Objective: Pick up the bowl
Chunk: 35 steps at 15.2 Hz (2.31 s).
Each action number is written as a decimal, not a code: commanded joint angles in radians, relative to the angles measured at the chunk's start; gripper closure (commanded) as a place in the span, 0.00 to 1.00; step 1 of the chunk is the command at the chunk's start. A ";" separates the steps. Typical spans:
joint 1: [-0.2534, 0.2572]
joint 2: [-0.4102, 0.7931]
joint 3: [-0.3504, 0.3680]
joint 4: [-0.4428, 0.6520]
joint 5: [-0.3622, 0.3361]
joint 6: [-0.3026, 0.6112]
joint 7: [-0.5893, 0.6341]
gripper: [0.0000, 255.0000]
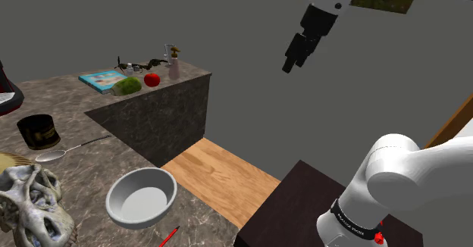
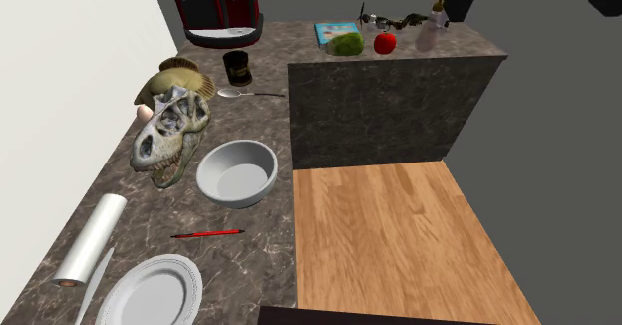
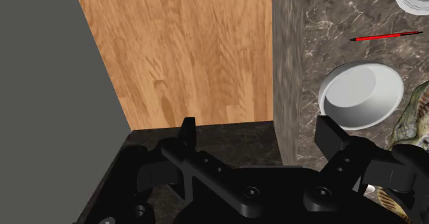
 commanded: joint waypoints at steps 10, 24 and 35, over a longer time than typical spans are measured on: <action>0.026 0.149 0.071 -0.148 0.060 0.284 0.075 0.00; 0.048 0.586 0.195 -0.164 0.091 0.724 0.197 0.00; 0.078 1.025 0.239 0.010 -0.046 0.972 0.367 0.00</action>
